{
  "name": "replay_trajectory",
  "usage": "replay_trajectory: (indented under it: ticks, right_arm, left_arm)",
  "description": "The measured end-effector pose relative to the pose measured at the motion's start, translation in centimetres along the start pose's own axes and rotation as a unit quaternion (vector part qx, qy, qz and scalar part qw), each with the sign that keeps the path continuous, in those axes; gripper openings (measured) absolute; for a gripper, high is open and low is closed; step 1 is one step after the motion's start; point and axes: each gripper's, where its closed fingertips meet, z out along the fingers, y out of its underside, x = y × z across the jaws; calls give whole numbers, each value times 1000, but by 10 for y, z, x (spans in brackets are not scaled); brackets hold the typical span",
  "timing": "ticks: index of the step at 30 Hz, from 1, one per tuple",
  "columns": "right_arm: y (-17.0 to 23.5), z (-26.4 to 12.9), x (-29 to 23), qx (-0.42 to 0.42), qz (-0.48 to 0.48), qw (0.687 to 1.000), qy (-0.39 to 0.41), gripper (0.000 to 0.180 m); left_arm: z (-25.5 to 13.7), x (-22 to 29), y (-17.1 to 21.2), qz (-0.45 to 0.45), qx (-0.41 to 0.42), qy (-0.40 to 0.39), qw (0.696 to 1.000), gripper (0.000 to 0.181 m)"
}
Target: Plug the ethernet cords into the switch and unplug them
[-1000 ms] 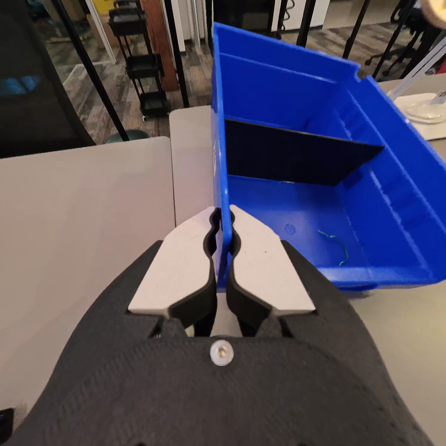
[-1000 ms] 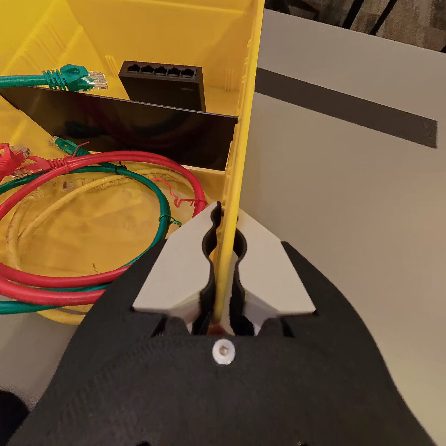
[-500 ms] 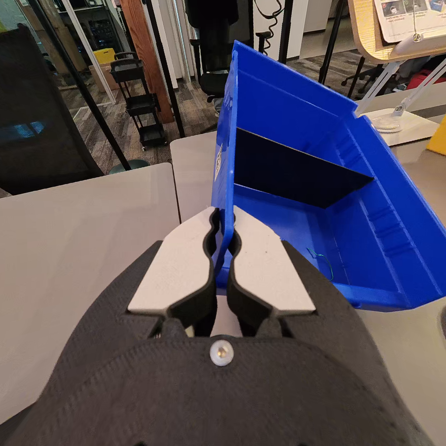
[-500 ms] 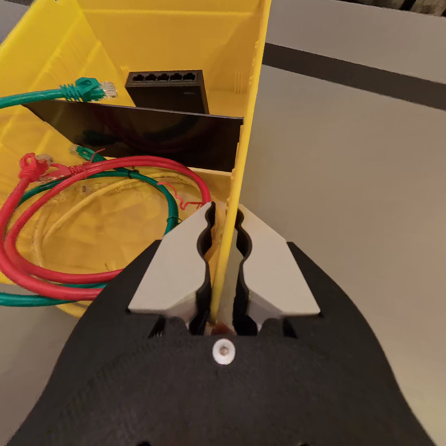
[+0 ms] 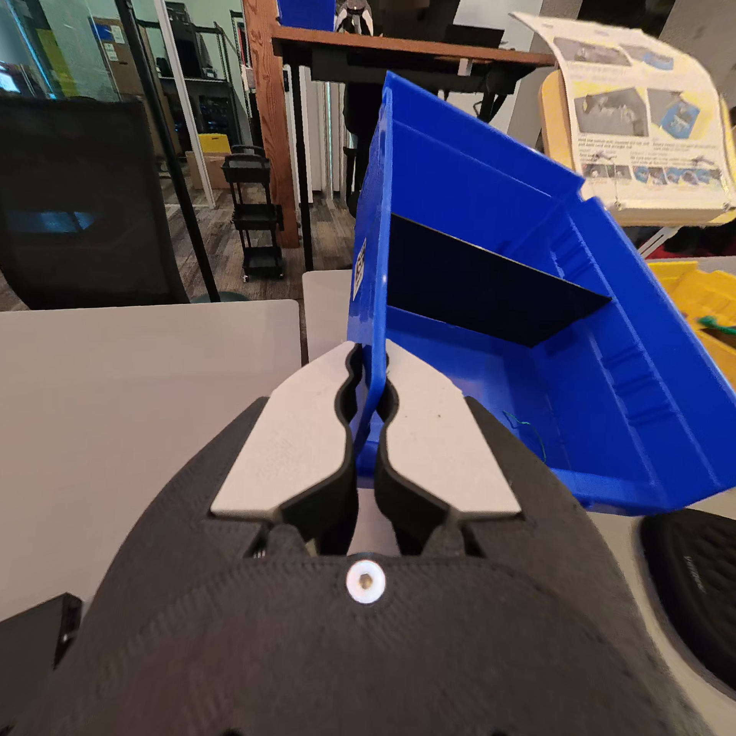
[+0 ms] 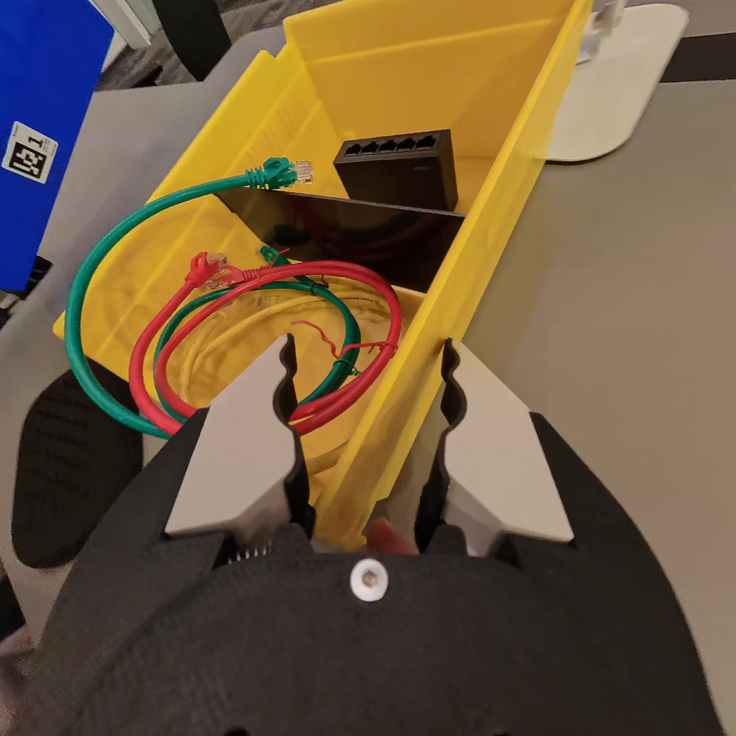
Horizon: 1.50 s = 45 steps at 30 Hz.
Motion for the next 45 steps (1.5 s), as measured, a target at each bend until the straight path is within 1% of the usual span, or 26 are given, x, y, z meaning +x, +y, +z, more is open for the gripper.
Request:
replay_trajectory:
  ticks: [4, 8, 12, 18, 21, 27, 30, 33, 35, 37, 40, 42, 45]
  right_arm:
    - [-6, 29, -43, 26, 33, 999, -26, 85]
    - [-9, 59, -87, 35, 34, 997, -56, 91]
    - [-19, 87, -127, 40, 73, 992, -96, 96]
    - [-27, 128, -188, 42, 83, 985, -145, 103]
    - [-34, 149, -213, 40, 88, 981, -167, 107]
    - [-42, 188, -259, 26, 84, 973, -215, 108]
    - [-47, 196, -269, 14, 81, 968, -236, 113]
    - [-60, 183, -258, 34, 69, 970, -230, 116]
    - [-70, 162, -248, 52, 52, 970, -230, 115]
    - [-84, 128, -246, 80, 30, 965, -248, 114]
    - [-102, 61, -250, 125, 11, 946, -298, 111]
    - [-99, 21, -254, 127, -9, 937, -324, 109]
    - [-87, -26, -250, 138, -15, 933, -333, 109]
  left_arm:
    - [-20, 1, 0, -35, 13, 1, 999, 4]
    - [-39, -1, -3, -49, 26, -4, 998, 4]
    - [-63, -1, -1, -64, 28, -24, 997, 4]
    - [-95, 4, 1, -78, 41, -39, 995, 4]
    - [-109, 1, -2, -80, 48, -49, 994, 4]
    - [-133, -9, -13, -64, 56, -85, 993, 4]
    - [-143, -11, -21, -58, 59, -98, 992, 4]
    - [-148, -4, -30, -54, 64, -97, 992, 4]
    - [-144, 7, -37, -46, 65, -88, 993, 4]
    - [-134, 24, -45, -37, 65, -73, 995, 4]
    - [-107, 61, -53, -24, 59, -38, 997, 4]
    - [-84, 91, -54, -18, 55, -13, 998, 4]
    - [-51, 141, -47, -11, 43, 20, 999, 4]
